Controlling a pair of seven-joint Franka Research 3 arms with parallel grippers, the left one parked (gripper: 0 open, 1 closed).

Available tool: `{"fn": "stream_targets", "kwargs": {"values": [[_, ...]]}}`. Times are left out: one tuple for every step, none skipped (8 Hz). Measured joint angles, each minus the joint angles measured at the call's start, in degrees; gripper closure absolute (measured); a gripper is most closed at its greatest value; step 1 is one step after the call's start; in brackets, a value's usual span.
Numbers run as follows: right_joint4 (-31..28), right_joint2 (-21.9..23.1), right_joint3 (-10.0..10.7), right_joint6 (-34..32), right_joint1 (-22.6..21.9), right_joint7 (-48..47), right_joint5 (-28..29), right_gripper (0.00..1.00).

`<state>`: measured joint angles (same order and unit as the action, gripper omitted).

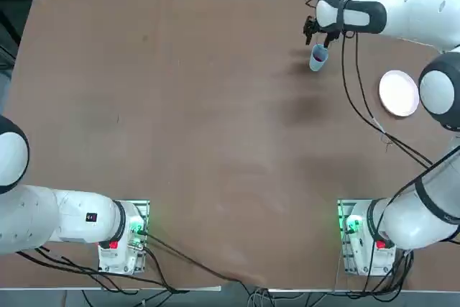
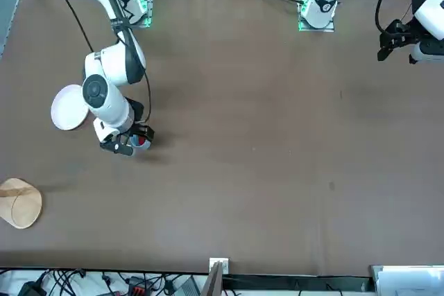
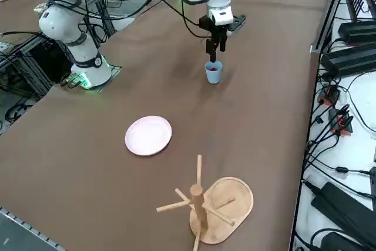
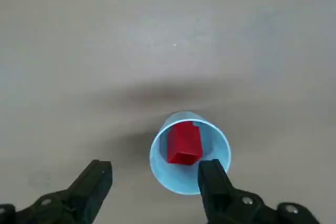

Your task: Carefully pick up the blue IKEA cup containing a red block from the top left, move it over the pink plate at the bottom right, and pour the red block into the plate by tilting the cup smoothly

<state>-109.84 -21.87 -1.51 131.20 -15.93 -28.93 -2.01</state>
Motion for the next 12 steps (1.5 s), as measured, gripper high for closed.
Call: {"fn": "stream_targets", "kwargs": {"values": [[-0.75,-0.01,-0.01,1.1,-0.36,0.01,-0.01,0.0],[-1.1,-0.03,-0.02,1.47,-0.83,0.01,-0.01,0.0],[-1.22,-0.03,-0.02,1.65,-1.21,0.01,-0.02,0.0],[-1.27,-0.05,-0.02,1.87,-1.56,0.01,-0.02,0.0],[-1.34,-0.13,-0.03,2.15,-1.78,0.01,-0.23,0.0],[-1.43,-0.29,0.01,2.3,-1.8,0.01,-0.78,0.0],[-1.57,-0.53,0.12,2.61,-1.7,0.01,-1.3,0.0],[-1.68,-0.97,0.26,3.27,-1.64,0.01,-1.51,0.0],[-1.78,-1.56,0.35,3.91,-1.63,0.01,-1.54,0.0],[-1.78,-2.02,0.35,4.4,-1.67,0.01,-1.54,0.0],[-1.78,-2.3,0.35,4.67,-1.72,0.01,-1.55,0.0],[-1.78,-2.48,0.35,4.79,-1.72,0.01,-1.63,0.0]]}}
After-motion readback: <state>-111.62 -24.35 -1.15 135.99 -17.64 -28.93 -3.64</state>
